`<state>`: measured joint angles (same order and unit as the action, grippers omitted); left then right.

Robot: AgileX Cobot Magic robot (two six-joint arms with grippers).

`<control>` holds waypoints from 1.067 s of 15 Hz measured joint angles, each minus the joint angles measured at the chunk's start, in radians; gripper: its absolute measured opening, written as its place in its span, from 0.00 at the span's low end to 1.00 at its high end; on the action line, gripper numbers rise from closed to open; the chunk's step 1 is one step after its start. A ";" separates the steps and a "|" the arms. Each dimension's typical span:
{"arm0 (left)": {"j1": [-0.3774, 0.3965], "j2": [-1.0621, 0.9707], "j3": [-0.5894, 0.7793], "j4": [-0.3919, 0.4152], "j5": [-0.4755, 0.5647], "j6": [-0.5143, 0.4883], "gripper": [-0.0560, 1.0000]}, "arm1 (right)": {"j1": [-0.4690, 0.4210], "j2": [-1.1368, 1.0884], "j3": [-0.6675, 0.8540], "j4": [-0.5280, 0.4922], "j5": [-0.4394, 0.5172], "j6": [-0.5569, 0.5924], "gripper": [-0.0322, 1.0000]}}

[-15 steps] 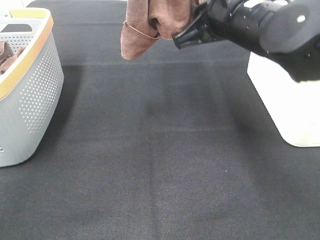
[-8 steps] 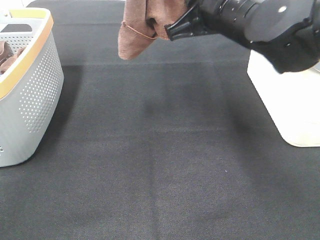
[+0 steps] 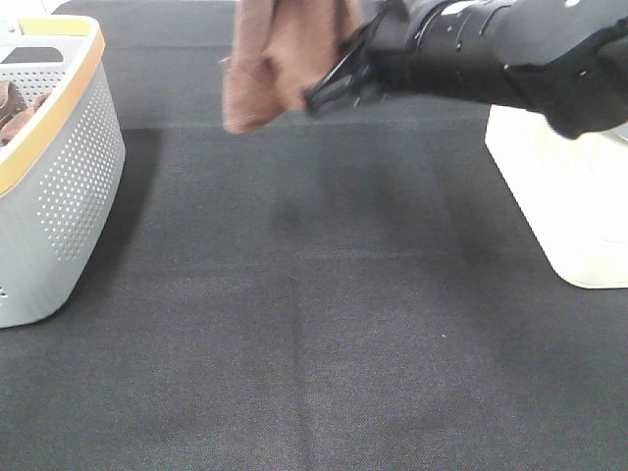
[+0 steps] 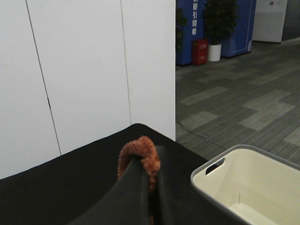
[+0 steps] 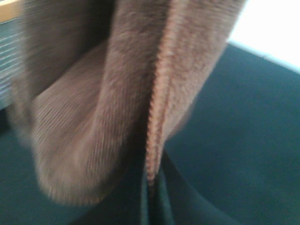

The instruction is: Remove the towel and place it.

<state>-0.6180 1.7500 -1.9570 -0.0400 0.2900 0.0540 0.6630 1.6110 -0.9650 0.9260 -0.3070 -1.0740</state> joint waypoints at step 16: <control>0.094 0.017 0.000 0.176 0.724 -0.016 0.05 | -0.169 -0.038 -0.345 -1.054 0.901 1.104 0.03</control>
<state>-0.5240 1.7670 -1.9570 0.1360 1.0140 0.0380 0.4940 1.5730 -1.3100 -0.1280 0.5940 0.0300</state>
